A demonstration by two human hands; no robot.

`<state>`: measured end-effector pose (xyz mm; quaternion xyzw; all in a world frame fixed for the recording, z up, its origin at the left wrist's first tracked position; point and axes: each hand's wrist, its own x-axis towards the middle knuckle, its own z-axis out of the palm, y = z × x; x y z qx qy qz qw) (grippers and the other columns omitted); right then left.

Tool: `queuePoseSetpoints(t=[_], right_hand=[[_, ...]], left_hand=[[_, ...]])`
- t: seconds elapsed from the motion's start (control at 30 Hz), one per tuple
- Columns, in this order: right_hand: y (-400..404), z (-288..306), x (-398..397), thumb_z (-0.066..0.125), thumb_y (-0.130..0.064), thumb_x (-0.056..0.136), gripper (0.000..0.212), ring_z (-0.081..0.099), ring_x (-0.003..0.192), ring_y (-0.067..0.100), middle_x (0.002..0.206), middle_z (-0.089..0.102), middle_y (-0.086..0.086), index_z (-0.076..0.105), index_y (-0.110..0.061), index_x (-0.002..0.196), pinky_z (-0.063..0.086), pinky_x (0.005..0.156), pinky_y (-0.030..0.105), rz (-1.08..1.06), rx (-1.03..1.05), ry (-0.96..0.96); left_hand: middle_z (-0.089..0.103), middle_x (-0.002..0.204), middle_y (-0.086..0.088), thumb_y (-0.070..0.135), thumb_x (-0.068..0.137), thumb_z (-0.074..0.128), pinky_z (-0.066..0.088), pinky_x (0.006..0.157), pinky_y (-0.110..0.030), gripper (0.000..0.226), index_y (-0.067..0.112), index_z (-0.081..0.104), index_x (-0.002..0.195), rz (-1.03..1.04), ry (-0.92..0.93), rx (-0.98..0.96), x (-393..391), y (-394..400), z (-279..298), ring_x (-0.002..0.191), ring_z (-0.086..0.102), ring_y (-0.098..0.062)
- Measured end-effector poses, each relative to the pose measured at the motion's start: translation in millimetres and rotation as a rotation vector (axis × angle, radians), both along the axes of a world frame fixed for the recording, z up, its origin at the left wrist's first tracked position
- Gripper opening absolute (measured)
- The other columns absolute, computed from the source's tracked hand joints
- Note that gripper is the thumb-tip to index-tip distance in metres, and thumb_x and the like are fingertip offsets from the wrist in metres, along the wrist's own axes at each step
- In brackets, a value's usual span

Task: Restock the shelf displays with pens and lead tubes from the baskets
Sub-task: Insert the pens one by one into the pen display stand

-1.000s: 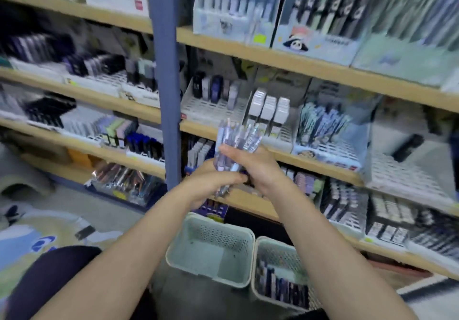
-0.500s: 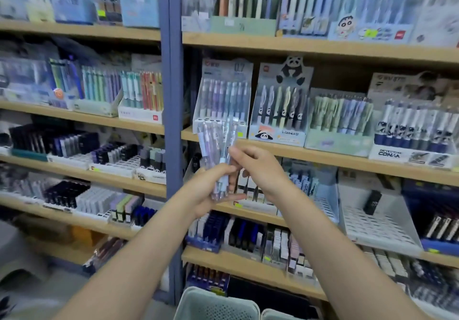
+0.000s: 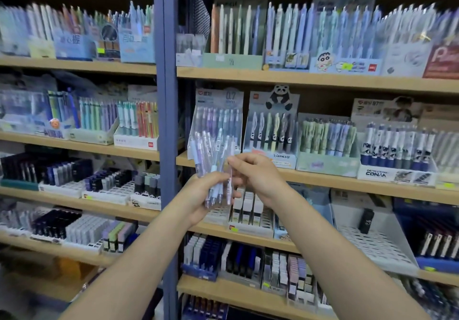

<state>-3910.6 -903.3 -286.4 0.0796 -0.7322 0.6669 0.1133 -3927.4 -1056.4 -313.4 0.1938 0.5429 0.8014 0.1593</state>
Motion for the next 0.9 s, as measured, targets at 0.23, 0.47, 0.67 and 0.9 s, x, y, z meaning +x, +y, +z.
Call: queuePoseSetpoints(t=[0.23,0.47,0.67,0.9], right_hand=[[-1,19,-9,0.064,-0.022,0.097,0.015,0.064,0.075,0.017,0.082,0.07,0.004,0.068,-0.01,0.089,0.054,0.071,0.034,-0.061,0.007,0.027],[-8,23,-31,0.043,-0.032,0.106,0.022,0.062,0.056,0.019,0.095,0.061,0.006,0.055,-0.015,0.112,0.057,0.066,0.038,-0.201,0.162,0.056],[-18,18,-63,0.037,-0.041,0.107,0.024,0.055,0.048,0.015,0.079,0.066,0.007,0.055,-0.026,0.113,0.039,0.041,0.018,-0.206,0.45,0.05],[-28,16,-97,0.034,-0.042,0.108,0.025,0.058,0.048,0.018,0.112,0.067,0.001,0.052,-0.025,0.112,0.044,0.046,0.023,-0.173,0.551,0.017]], left_hand=[[0.072,0.079,-0.014,0.009,0.096,0.062,0.057,0.053,-0.029,0.013,-0.001,0.069,0.099,0.091,-0.008,0.011,-17,-10,-2,0.057,0.066,-0.021],[0.058,0.062,-0.005,0.025,0.089,0.075,0.047,0.059,-0.034,0.019,0.009,0.064,0.09,0.313,0.018,-0.059,-56,-31,-11,0.054,0.052,-0.019],[0.07,0.066,-0.005,0.041,0.088,0.074,0.049,0.077,-0.035,0.025,0.024,0.063,0.102,0.527,0.099,-0.156,-93,-40,0,0.073,0.067,-0.021],[0.074,0.067,0.004,0.049,0.082,0.078,0.05,0.101,-0.047,0.044,0.026,0.06,0.115,0.446,0.084,-0.168,-115,-39,3,0.071,0.07,-0.021]])
